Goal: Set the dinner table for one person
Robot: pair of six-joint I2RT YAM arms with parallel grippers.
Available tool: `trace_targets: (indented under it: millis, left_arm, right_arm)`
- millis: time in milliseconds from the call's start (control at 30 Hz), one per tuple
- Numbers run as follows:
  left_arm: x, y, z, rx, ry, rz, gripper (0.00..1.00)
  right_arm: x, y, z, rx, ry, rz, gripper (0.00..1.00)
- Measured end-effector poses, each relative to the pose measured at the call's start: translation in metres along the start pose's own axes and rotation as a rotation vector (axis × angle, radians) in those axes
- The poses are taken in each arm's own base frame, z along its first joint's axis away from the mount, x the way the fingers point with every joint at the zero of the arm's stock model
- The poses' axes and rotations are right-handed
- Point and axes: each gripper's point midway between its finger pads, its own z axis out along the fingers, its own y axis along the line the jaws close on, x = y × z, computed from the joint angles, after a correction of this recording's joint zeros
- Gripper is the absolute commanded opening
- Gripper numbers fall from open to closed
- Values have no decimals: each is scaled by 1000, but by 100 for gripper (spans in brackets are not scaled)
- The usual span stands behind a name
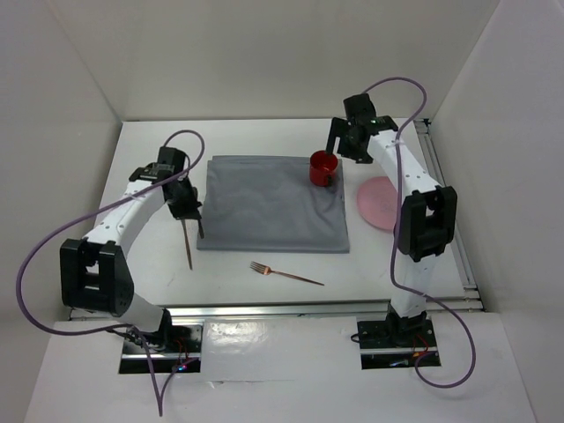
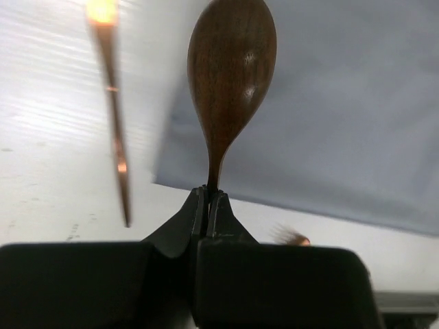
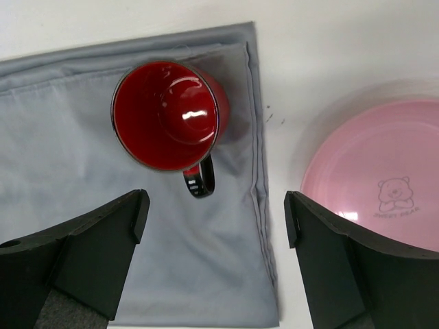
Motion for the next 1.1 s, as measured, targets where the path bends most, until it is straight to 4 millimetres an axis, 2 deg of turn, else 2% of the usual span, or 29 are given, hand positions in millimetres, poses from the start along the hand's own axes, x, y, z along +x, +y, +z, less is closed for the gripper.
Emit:
trace_targets:
  millis: [133, 267, 333, 467, 600, 700, 833, 1000, 1100]
  left_arm:
    - [21, -49, -9, 108, 39, 89, 0]
    - [45, -105, -12, 217, 99, 157, 0]
    - [57, -138, -9, 255, 131, 194, 0]
    - [88, -219, -2, 361, 192, 256, 0]
    - [123, -275, 12, 425, 245, 285, 0]
    - [147, -292, 25, 435, 300, 284, 0]
    - [154, -301, 49, 411, 331, 248, 0]
    - [147, -324, 70, 424, 323, 217, 0]
    - [145, -332, 76, 438, 315, 213, 0]
  right_arm:
    - [8, -11, -14, -4, 5, 16, 93]
    - [18, -42, -41, 12, 1, 65, 93]
    - [19, -65, -59, 25, -20, 109, 93]
    - [17, -101, -94, 40, -83, 187, 93]
    - [21, -121, -116, 43, -120, 240, 93]
    - [25, -131, -121, 47, -125, 265, 93]
    - [42, -147, -118, 63, -93, 313, 93]
    - [86, -179, -100, 114, 11, 466, 93]
    - [119, -189, -88, 123, 92, 562, 91]
